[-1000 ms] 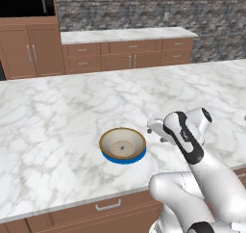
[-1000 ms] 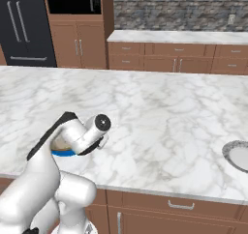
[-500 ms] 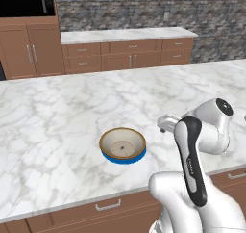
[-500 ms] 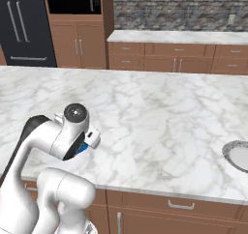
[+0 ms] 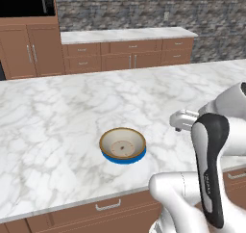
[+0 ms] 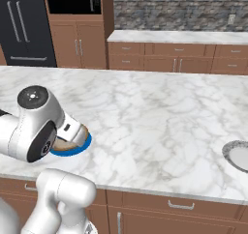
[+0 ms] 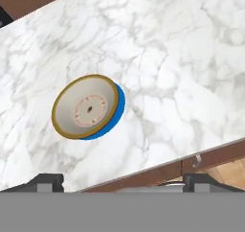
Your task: Move the bowls from the cabinet to the plates on the dining table.
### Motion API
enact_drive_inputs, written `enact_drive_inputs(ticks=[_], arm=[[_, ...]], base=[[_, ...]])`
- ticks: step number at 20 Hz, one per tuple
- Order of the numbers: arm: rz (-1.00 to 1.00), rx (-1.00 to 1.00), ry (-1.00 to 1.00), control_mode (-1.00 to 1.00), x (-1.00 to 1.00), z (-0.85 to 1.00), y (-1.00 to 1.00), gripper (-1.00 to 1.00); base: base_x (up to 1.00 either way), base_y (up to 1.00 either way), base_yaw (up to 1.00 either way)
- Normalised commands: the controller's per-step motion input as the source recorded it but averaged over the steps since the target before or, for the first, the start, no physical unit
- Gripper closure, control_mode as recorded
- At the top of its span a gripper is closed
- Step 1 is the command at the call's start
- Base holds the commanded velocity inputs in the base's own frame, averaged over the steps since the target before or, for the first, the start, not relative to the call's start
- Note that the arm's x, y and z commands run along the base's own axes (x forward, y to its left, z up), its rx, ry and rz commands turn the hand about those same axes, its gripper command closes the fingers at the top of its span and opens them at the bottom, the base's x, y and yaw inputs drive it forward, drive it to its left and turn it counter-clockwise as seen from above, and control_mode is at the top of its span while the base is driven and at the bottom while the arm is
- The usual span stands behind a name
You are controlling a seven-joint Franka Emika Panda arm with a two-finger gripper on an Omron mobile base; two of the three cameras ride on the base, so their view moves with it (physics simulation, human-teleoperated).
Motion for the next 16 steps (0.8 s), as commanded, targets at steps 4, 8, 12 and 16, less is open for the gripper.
enact_drive_inputs(ticks=[4,8,12,16], arm=[[0.0,-0.12,0.0,-1.0,-1.0,0.65,0.0,-1.0],[0.0,-0.11,0.0,-1.0,-0.76,0.46,0.0,-1.0],[0.0,-0.01,0.0,-1.0,0.0,0.01,0.0,-1.0],[0.0,0.0,0.0,-1.0,0.0,0.0,0.0,-1.0]], base=[[0.0,0.0,0.0],[0.0,0.0,0.0],[0.0,0.0,0.0],[0.0,0.0,0.0]])
